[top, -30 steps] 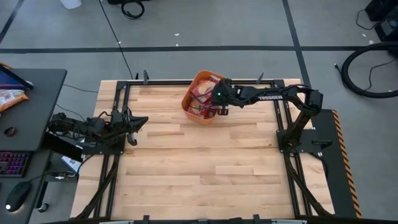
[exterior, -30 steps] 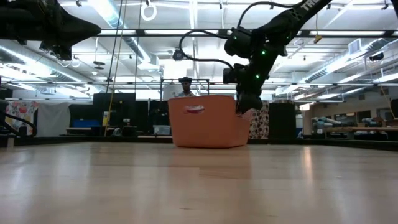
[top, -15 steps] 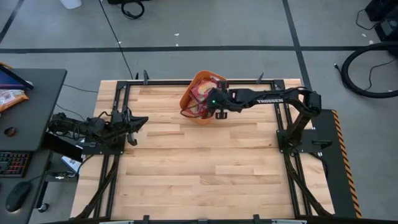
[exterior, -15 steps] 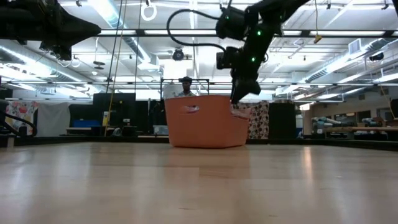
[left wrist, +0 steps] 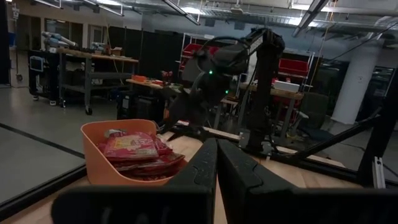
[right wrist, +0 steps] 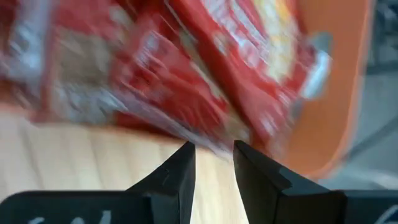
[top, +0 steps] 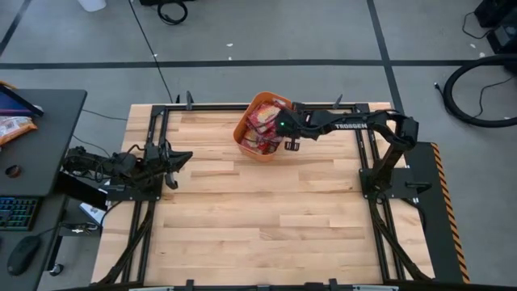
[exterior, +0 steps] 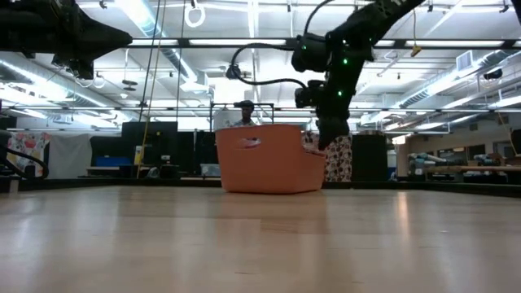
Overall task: Sort popcorn bags into baskets
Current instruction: Adjust the red popcorn bags in the orange bin, then return to Home Position
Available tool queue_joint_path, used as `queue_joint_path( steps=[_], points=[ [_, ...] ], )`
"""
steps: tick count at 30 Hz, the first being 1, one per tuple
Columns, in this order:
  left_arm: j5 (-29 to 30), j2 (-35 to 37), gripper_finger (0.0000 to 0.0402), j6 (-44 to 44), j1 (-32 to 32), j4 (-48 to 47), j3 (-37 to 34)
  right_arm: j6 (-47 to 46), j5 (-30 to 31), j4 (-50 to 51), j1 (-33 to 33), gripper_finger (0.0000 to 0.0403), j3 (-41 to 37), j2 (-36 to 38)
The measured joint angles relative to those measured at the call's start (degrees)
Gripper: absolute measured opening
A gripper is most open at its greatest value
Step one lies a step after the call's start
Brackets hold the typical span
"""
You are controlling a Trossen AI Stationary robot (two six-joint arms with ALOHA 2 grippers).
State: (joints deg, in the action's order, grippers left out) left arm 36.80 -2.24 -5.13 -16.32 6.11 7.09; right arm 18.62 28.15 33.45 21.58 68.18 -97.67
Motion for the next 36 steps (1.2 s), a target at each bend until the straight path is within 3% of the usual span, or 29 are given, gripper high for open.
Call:
queue_joint_path(
  steps=[8,13,19,26,29,36],
  points=[
    [0.0,0.0,0.0016,0.2,0.0,0.0,0.0,5.2,-8.8,-14.4,3.2,0.0114,-4.8,-0.7],
    [0.0,0.0,0.0016,0.2,0.0,0.0,0.0,5.2,-6.4,-11.0,1.9,0.0114,-4.4,-0.6],
    [0.0,0.0,0.0016,0.3,0.0,0.0,0.0,5.2,0.9,-5.1,-2.9,0.0114,-1.7,-0.5],
    [-0.1,0.0,0.0016,2.8,0.0,0.0,0.0,0.3,1.2,0.0,-5.0,0.0114,-0.6,1.4],
    [-0.2,0.1,0.0016,6.7,0.0,0.9,0.0,-3.0,0.7,0.4,-5.1,0.0112,-3.9,5.0],
    [-0.2,0.1,0.0016,6.4,0.0,0.8,0.0,-8.7,-4.4,-7.5,-5.3,0.0099,-16.7,16.0]
  ],
)
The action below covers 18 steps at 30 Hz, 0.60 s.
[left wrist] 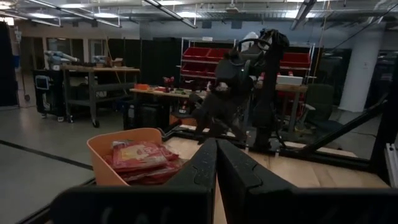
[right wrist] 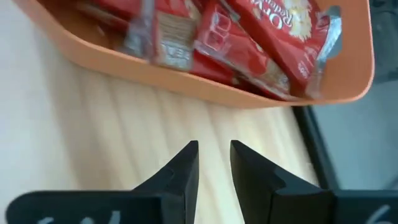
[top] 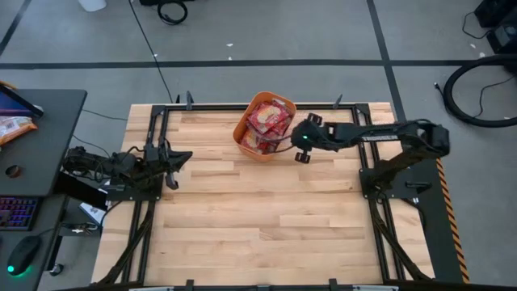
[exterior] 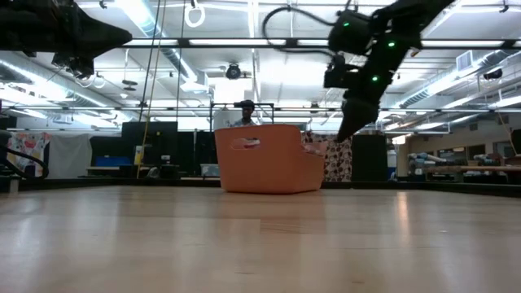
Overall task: Sort popcorn bags into baskets
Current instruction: Return to Home Position
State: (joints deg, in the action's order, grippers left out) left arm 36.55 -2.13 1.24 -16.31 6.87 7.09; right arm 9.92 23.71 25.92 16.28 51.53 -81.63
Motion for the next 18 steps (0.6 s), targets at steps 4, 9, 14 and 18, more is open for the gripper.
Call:
queue_joint_path(
  steps=[4,9,14,18],
  points=[
    [-1.0,0.0,0.0016,-0.5,0.0,0.0,0.0,-4.2,-5.4,-7.2,-0.6,0.0093,-6.8,7.0],
    [-1.2,-0.1,0.0016,1.3,0.0,-1.0,0.0,-9.7,-11.3,-15.6,-1.1,0.0090,-14.5,15.8],
    [-1.3,-0.1,0.0016,1.3,0.0,-2.9,0.0,-14.4,-14.5,-25.9,-3.3,0.0090,-21.4,23.7],
    [-1.3,-0.1,0.0016,1.4,0.0,-5.5,0.0,-16.1,-15.0,-36.9,-5.2,0.0090,-27.2,29.1]
  ],
)
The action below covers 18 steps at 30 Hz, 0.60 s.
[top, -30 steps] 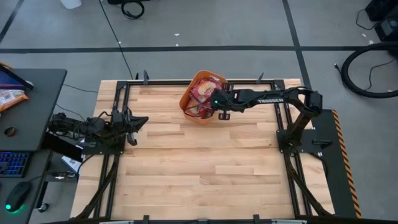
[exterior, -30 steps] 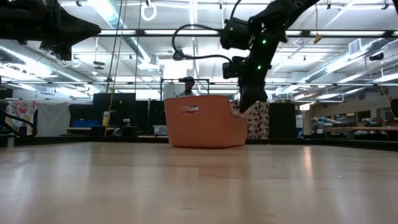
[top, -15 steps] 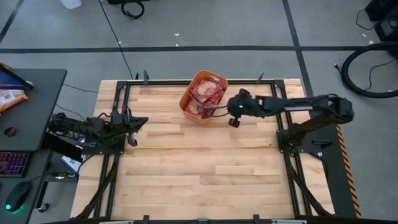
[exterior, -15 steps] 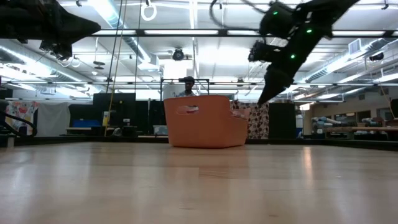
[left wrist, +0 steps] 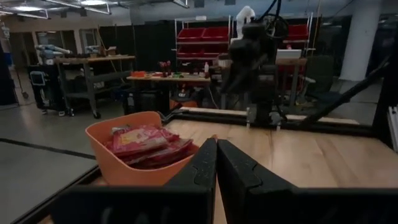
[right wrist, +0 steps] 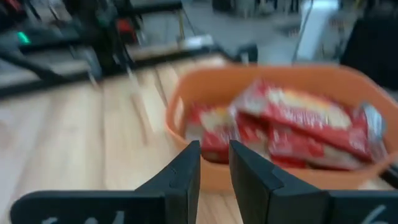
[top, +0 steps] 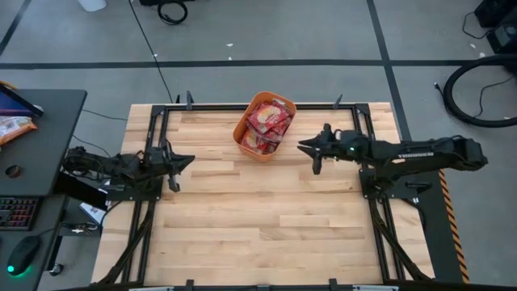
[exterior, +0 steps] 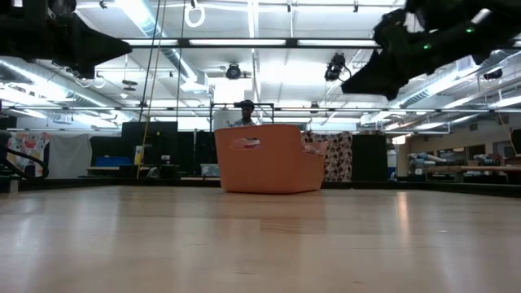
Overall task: Sort popcorn bags into baskets
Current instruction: Return to Home Position
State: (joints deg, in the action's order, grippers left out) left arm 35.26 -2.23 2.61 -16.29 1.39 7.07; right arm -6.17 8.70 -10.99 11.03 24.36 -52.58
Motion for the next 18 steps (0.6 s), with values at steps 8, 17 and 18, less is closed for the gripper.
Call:
queue_joint_path(
  steps=[8,17,18],
  points=[
    [-4.9,0.1,0.0016,3.0,0.1,10.8,-5.6,-0.2,-6.2,-16.2,-1.7,0.0089,-8.7,6.4],
    [-4.8,0.7,0.0016,2.0,0.4,8.3,-5.7,-2.3,-9.0,-21.8,-1.6,0.0087,-16.9,10.8],
    [-4.6,1.1,0.0016,2.0,0.4,7.7,-5.7,-2.7,-9.4,-23.2,-1.6,0.0087,-18.0,11.1]
  ],
)
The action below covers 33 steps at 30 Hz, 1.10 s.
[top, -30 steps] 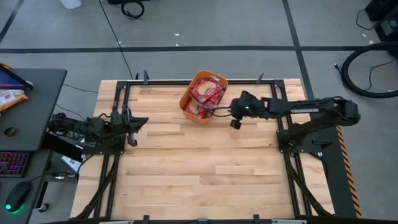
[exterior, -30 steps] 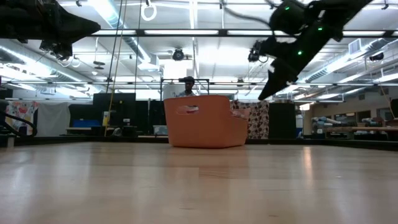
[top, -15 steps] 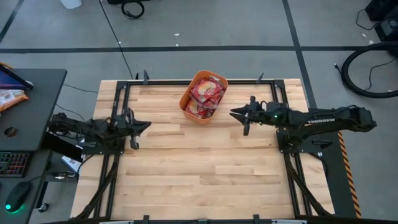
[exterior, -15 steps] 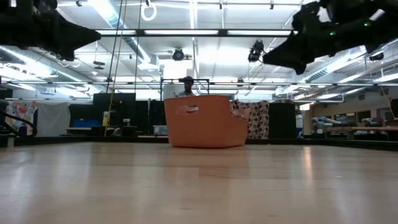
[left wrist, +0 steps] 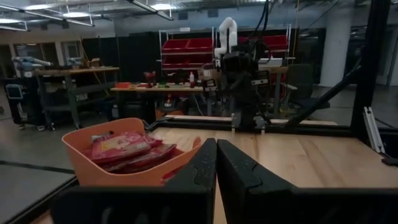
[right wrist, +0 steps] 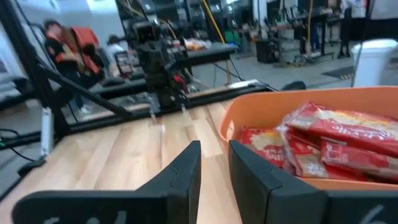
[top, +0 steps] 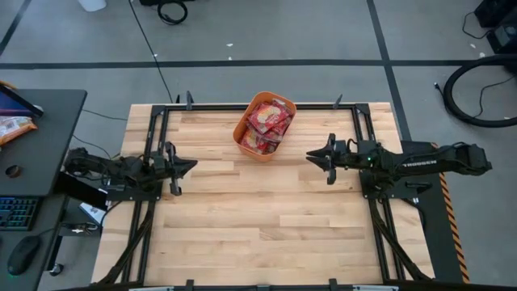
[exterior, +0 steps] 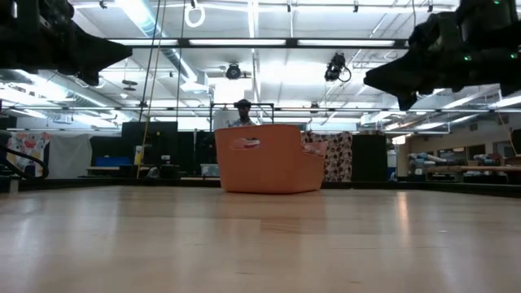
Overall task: Sort popcorn bags into baskets
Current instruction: Return to Home Position
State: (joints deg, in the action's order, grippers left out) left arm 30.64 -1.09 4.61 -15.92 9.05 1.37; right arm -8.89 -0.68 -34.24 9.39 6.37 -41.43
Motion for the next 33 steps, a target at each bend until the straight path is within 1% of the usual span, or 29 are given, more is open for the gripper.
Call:
queue_joint_path(
  steps=[5,9,11,14,16,19,22,25,27,33],
  points=[
    [0.5,1.0,0.0016,0.6,0.0,-0.4,0.0,-1.6,-0.7,-8.7,0.0,0.0087,-5.5,1.3],
    [1.5,0.9,0.0016,4.9,-0.1,1.6,0.0,-1.7,-2.2,-8.5,0.0,0.0087,-6.0,1.8],
    [-0.5,0.9,0.0016,9.1,-0.1,3.5,0.0,-1.6,-3.4,-8.7,-0.1,0.0087,-6.0,1.8],
    [-6.8,0.9,0.0016,15.6,-0.1,6.9,0.0,-1.5,-3.6,-8.7,-0.1,0.0087,-6.0,1.9],
    [-8.8,0.9,0.0016,19.1,-0.1,9.5,0.0,-1.4,-3.5,-8.8,-0.1,0.0087,-6.0,1.9],
    [-7.4,0.8,0.0016,22.1,0.0,11.9,0.0,-1.4,-1.7,-10.5,-0.1,0.0087,-6.0,1.9],
    [-3.8,0.8,0.0016,23.3,0.0,12.1,0.0,-1.1,2.2,-11.1,0.0,0.0087,-6.0,1.9],
    [-0.2,0.8,0.0016,24.6,0.0,12.9,0.0,-0.4,7.6,-11.5,0.0,0.0087,-6.0,1.9],
    [1.0,0.8,0.0016,24.6,0.0,13.3,0.0,-0.8,9.8,-12.2,0.0,0.0087,-6.0,1.9],
    [1.2,0.8,0.0016,24.3,0.0,16.1,0.0,-1.8,9.9,-13.5,0.0,0.0087,-6.0,1.9]
  ],
)
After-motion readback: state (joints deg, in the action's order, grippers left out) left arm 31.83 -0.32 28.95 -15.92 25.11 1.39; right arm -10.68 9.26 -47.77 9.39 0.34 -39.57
